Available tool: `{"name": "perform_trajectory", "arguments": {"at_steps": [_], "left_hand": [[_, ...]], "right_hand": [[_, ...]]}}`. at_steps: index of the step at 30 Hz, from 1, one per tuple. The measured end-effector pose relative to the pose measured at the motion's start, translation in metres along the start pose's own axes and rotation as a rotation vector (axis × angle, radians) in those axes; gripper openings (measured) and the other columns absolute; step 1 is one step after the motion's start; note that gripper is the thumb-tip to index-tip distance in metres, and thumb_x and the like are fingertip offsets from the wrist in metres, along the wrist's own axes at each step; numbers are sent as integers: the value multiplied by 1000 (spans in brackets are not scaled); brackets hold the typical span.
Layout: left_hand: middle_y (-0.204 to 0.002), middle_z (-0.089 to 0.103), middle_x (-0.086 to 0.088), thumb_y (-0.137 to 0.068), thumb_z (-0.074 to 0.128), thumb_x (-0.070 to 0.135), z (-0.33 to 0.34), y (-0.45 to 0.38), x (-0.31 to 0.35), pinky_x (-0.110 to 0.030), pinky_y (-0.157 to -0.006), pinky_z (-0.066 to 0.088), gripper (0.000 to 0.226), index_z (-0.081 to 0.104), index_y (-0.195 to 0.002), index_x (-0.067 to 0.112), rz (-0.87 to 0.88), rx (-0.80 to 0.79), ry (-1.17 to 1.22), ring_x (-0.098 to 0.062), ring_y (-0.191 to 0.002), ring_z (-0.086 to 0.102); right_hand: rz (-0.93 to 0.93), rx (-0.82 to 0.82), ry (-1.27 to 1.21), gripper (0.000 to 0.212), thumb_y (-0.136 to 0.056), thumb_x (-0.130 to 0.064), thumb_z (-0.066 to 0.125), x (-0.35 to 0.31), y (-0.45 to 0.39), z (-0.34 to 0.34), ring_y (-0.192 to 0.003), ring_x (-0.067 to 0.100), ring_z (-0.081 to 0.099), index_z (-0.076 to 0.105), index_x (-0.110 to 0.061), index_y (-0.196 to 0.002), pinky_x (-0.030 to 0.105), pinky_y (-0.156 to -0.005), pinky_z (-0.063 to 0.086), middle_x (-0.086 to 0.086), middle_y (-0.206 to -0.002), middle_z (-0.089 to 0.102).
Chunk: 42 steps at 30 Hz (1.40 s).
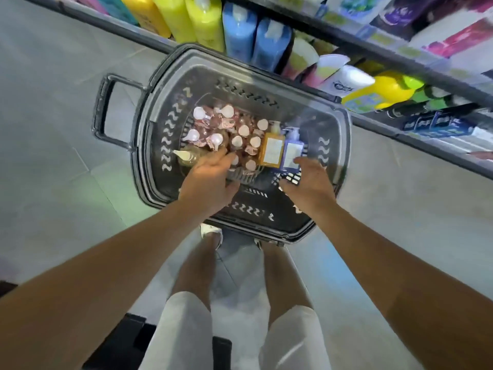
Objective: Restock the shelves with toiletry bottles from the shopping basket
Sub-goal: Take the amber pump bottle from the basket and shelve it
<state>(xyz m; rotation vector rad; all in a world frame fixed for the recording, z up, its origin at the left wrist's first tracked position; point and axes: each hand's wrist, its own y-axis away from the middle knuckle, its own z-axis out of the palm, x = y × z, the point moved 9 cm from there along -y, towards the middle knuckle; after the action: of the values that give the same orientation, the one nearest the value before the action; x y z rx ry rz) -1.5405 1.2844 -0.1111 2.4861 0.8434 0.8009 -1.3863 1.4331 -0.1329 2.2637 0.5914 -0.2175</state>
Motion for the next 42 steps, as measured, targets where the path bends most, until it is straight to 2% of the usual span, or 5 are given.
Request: {"name": "perform_trajectory", "arguments": {"at_steps": [13, 19, 32, 37, 42], "left_hand": [[-148, 47, -8, -91, 60, 30, 122, -139, -51, -45, -108, 40, 56, 47, -142, 12, -19, 45, 88, -30, -136, 42], [-138, 56, -13, -88, 60, 27, 132, -164, -45, -39, -110, 34, 51, 54, -135, 7, 78, 138, 90, -32, -132, 46], [-142, 51, -6, -85, 68, 35, 136, -142, -19, -37, -101, 41, 67, 42, -143, 14, 48, 32, 236, -28, -127, 49], [-115, 62, 7, -80, 76, 36, 144, -131, 2, -21, -85, 40, 82, 32, -148, 22, -38, -142, 558, -10, -103, 58], [-117, 61, 7, -78, 78, 36, 148, -126, -24, -27, -87, 47, 77, 36, -143, 28, -207, -131, 591, -13, -105, 58]], "right_hand": [[49, 25, -138, 26, -86, -39, 62, 55, -213, 105, -92, 21, 66, 62, -20, -104, 32, -77, 54, 4, -103, 69], [199, -44, -46, 52, -90, -58, 44, 65, -265, 138, -86, 28, 69, 62, -13, -108, 41, -78, 58, 11, -98, 69], [101, 144, -102, 41, -91, -50, 53, 51, -191, 73, -64, 14, 62, 55, -19, -64, 24, -57, 41, -4, -65, 62], [115, 94, -282, 37, -89, -49, 58, 43, -144, 59, -51, -5, 56, 60, -21, -65, 9, -43, 35, -10, -57, 60], [167, -19, -653, 26, -94, -46, 53, 59, -131, 71, -74, 12, 71, 59, -31, -114, 24, -56, 56, -11, -101, 69]]}}
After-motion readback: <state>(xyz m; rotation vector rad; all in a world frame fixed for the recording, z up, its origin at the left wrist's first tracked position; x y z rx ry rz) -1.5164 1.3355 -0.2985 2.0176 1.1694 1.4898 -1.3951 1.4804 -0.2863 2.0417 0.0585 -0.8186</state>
